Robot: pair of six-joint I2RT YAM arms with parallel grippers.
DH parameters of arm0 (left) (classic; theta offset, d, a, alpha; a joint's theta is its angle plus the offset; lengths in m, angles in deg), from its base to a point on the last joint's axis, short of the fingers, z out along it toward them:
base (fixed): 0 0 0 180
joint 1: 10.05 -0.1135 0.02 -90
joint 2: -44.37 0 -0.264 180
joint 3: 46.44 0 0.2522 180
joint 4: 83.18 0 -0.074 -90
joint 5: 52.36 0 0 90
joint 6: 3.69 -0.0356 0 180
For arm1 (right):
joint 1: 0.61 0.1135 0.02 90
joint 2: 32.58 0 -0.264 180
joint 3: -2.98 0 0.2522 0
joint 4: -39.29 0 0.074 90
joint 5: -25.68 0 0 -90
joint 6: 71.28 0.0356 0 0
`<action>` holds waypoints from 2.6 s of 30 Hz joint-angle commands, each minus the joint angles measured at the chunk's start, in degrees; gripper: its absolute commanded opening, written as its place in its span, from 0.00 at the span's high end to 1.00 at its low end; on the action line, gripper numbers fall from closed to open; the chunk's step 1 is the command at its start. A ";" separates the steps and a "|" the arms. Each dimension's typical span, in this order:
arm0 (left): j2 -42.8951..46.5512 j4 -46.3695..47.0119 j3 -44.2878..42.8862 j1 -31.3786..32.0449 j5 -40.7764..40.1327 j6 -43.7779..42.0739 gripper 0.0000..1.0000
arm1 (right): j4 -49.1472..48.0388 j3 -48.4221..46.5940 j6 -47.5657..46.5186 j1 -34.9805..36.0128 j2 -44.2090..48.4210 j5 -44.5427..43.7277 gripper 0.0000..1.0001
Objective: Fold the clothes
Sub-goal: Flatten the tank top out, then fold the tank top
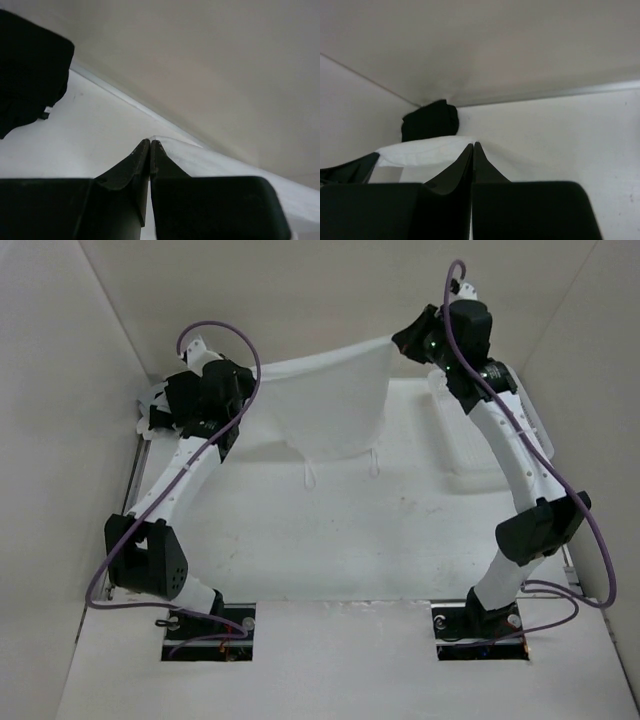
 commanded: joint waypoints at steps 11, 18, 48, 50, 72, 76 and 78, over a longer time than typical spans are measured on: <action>16.28 12.48 26.11 2.87 6.54 5.41 0.94 | -18.29 43.97 5.01 1.89 19.30 -0.08 1.00; 27.35 14.18 56.46 2.70 10.32 11.40 0.94 | -28.34 74.26 9.16 9.10 23.81 -1.14 1.00; 22.29 6.60 37.97 4.11 3.48 12.19 0.96 | -18.50 64.48 8.73 6.93 27.44 -2.11 1.00; 19.04 8.10 35.07 3.32 3.21 12.01 0.96 | -19.20 61.40 8.38 5.61 23.92 -1.24 1.00; -26.85 11.71 -0.71 -3.18 4.00 10.96 0.75 | -16.84 21.93 7.58 -3.81 -17.84 2.99 0.85; -22.66 11.09 3.39 -4.33 4.71 10.96 0.46 | -17.09 24.72 6.44 -2.93 -14.26 -1.04 0.62; -17.83 12.06 8.92 -3.81 4.09 10.18 0.46 | -17.62 29.10 5.74 -1.27 -10.14 -4.29 0.57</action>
